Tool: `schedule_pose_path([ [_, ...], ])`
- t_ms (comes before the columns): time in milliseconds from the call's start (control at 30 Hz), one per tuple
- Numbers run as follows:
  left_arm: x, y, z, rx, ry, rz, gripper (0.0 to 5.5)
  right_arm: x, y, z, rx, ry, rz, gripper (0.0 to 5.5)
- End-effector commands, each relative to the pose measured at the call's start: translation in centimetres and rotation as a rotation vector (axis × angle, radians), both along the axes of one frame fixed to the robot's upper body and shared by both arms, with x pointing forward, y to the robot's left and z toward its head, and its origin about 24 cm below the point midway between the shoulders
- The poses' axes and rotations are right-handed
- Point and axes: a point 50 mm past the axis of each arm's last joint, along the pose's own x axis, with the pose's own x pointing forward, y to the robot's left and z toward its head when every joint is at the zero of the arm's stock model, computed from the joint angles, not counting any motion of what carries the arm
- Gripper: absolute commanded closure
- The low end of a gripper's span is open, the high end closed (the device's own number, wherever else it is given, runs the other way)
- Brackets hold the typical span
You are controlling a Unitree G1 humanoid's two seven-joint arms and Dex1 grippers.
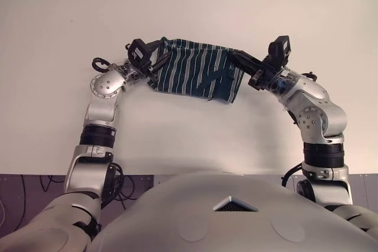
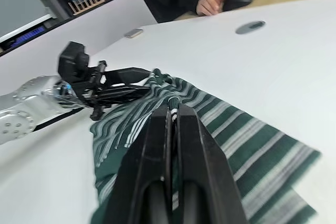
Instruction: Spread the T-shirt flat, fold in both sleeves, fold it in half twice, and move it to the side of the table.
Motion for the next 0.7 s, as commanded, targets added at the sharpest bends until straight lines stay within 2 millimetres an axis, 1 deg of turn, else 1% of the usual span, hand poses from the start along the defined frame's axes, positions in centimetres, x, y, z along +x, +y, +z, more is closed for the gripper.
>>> schedule_pose_path([
  [33, 0.0, -0.1, -0.9, 0.079, 0.036, -0.003, 3.69, 0.9, 0.0, -0.8, -0.044, 0.037, -0.052, 5.49],
  [167, 0.1, -0.2, -2.5, 0.201, 0.104, 0.016, 3.69, 1.6, -0.3, -1.9, -0.083, 0.093, -0.088, 5.49],
  [233, 0.1, -0.3, -3.2, 0.236, 0.133, 0.021, 3.69, 2.5, -0.8, -2.4, -0.095, 0.116, -0.139, 5.49],
  [333, 0.3, -0.2, -3.6, 0.252, 0.155, 0.045, 3.69, 3.7, -1.8, -3.4, -0.136, 0.159, -0.236, 5.49],
  [433, 0.5, 0.1, -3.9, 0.264, 0.175, 0.069, 3.69, 3.9, -2.9, -5.0, -0.177, 0.217, -0.311, 5.49],
  [500, 0.4, 0.2, -4.0, 0.259, 0.182, 0.074, 3.69, 3.7, -3.1, -5.3, -0.176, 0.229, -0.321, 5.49],
  [533, 0.4, 0.2, -4.0, 0.255, 0.184, 0.075, 3.69, 3.6, -3.1, -5.3, -0.167, 0.222, -0.316, 5.23],
  [700, 0.4, 0.2, -4.1, 0.251, 0.186, 0.079, 3.69, 3.2, -3.0, -4.4, -0.131, 0.163, -0.298, 4.42],
])
